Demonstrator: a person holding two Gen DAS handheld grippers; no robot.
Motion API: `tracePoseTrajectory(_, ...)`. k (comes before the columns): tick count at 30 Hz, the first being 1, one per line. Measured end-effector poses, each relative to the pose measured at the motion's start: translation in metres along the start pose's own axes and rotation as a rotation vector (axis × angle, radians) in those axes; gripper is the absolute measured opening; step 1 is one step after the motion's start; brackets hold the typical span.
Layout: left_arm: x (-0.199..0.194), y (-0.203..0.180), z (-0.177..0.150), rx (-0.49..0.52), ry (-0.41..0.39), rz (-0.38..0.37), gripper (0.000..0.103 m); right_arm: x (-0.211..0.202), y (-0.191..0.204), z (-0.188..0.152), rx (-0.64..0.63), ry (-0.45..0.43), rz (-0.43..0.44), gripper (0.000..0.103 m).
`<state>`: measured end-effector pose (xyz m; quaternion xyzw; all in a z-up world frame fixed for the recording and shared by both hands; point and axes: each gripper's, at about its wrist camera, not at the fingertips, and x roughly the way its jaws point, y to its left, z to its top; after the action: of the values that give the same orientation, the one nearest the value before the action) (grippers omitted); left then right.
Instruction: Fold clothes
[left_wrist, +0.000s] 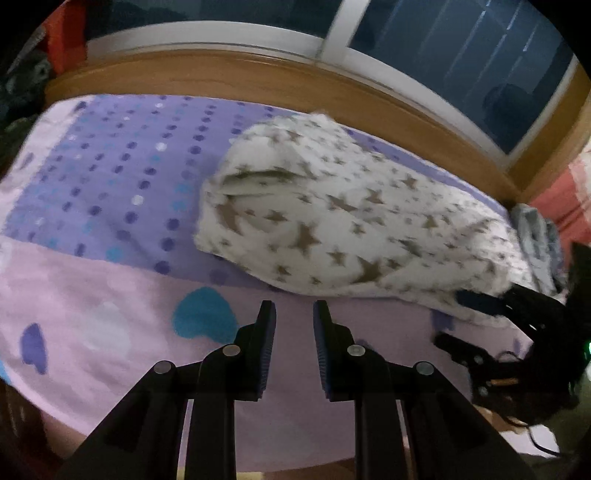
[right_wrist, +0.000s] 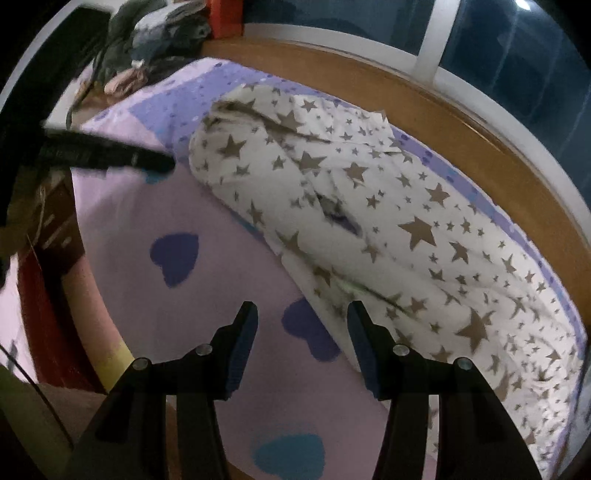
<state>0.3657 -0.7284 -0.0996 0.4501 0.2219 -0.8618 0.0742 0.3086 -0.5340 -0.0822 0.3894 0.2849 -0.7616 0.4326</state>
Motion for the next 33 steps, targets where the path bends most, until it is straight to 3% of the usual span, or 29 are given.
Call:
tracePoseTrajectory(4,0.004,-0.011,0.0,0.043,0.005,0.011,0.021,-0.009,0.0,0.014,-0.021,-0.052,-0.016,0.051)
tracePoseTrajectory(8,0.006,-0.013,0.0,0.08,0.015,0.022,0.021,-0.007,0.015,0.027,-0.188,-0.051,-0.038,0.056)
tracePoseTrajectory(10,0.006,-0.012,0.0,0.084,0.016,0.031,0.021,0.001,0.023,0.034,-0.26,-0.052,-0.029,0.062)
tracePoseTrajectory(14,0.004,-0.005,0.001,0.059,0.01,0.03,0.021,0.02,0.033,0.048,-0.328,-0.054,0.021,0.059)
tracePoseTrajectory(15,0.004,-0.003,0.001,0.052,0.008,0.033,0.021,0.025,0.032,0.052,-0.324,-0.042,0.04,0.035)
tracePoseTrajectory(16,0.003,-0.001,0.001,0.046,0.006,0.036,0.021,0.03,0.03,0.055,-0.316,-0.025,0.055,0.002)
tracePoseTrajectory(21,0.0,0.01,0.004,0.018,-0.01,0.048,0.021,0.015,-0.026,0.081,-0.051,-0.114,0.1,0.003)
tracePoseTrajectory(26,0.006,0.012,0.014,0.015,-0.011,0.047,0.021,0.021,-0.102,0.099,0.234,-0.137,-0.01,0.003)
tracePoseTrajectory(30,0.011,0.011,0.027,0.031,-0.023,0.058,0.021,0.041,-0.128,0.096,0.286,-0.039,-0.112,0.007)
tracePoseTrajectory(32,0.013,0.013,0.034,0.03,-0.029,0.059,0.021,0.028,-0.126,0.086,0.294,-0.049,-0.12,0.014)
tracePoseTrajectory(33,0.014,0.014,0.038,0.028,-0.03,0.055,0.021,0.021,-0.125,0.082,0.287,-0.059,-0.128,0.026)
